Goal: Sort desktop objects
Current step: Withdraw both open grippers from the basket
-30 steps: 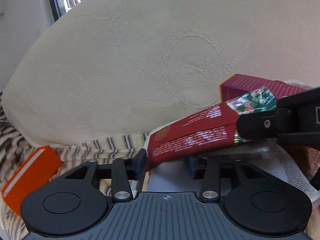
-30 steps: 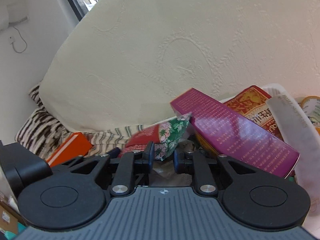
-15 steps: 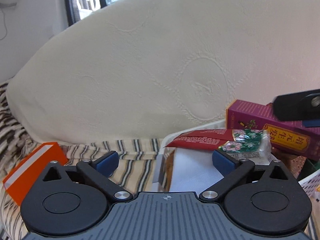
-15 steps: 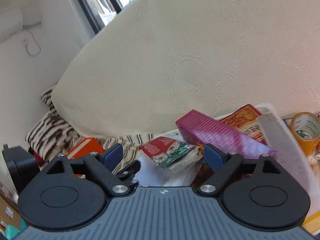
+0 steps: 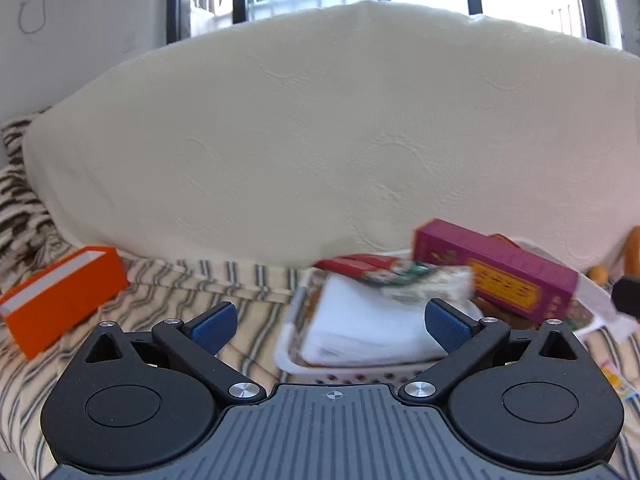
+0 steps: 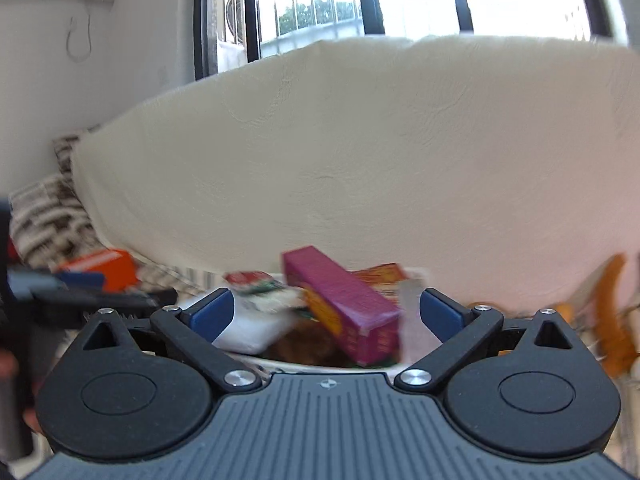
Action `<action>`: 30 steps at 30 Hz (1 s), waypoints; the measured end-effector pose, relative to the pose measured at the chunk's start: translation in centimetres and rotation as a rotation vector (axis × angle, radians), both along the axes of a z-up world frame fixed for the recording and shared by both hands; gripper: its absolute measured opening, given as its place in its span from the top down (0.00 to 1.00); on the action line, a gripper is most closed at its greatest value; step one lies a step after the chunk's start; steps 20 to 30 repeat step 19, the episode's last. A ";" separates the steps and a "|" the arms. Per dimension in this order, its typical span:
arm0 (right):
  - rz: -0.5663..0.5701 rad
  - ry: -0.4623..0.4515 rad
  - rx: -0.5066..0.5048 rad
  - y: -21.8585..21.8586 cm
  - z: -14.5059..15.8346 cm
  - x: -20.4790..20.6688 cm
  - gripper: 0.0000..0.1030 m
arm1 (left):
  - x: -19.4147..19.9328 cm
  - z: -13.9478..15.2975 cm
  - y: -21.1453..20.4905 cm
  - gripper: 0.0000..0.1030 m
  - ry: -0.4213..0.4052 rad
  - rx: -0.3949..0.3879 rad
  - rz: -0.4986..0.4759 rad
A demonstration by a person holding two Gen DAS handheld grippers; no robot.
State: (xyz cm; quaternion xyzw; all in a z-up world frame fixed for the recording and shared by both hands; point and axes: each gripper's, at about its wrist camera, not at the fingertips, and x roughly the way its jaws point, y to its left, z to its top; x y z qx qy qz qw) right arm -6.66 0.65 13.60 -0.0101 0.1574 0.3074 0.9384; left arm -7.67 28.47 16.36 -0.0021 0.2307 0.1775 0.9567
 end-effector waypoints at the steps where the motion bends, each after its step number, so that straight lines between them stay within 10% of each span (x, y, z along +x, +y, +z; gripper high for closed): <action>1: -0.004 -0.009 -0.016 -0.1 -0.3 -0.2 0.03 | 0.0 0.0 -0.4 0.00 0.004 0.005 -0.002; 12: -0.108 -0.079 -0.208 1.3 -3.5 -1.0 0.03 | -1.4 -1.5 -5.6 0.00 0.012 -0.002 -0.021; 30: -0.157 -0.058 -0.193 0.4 -4.2 -1.8 0.03 | -1.9 -2.4 -7.1 0.00 0.013 -0.052 0.005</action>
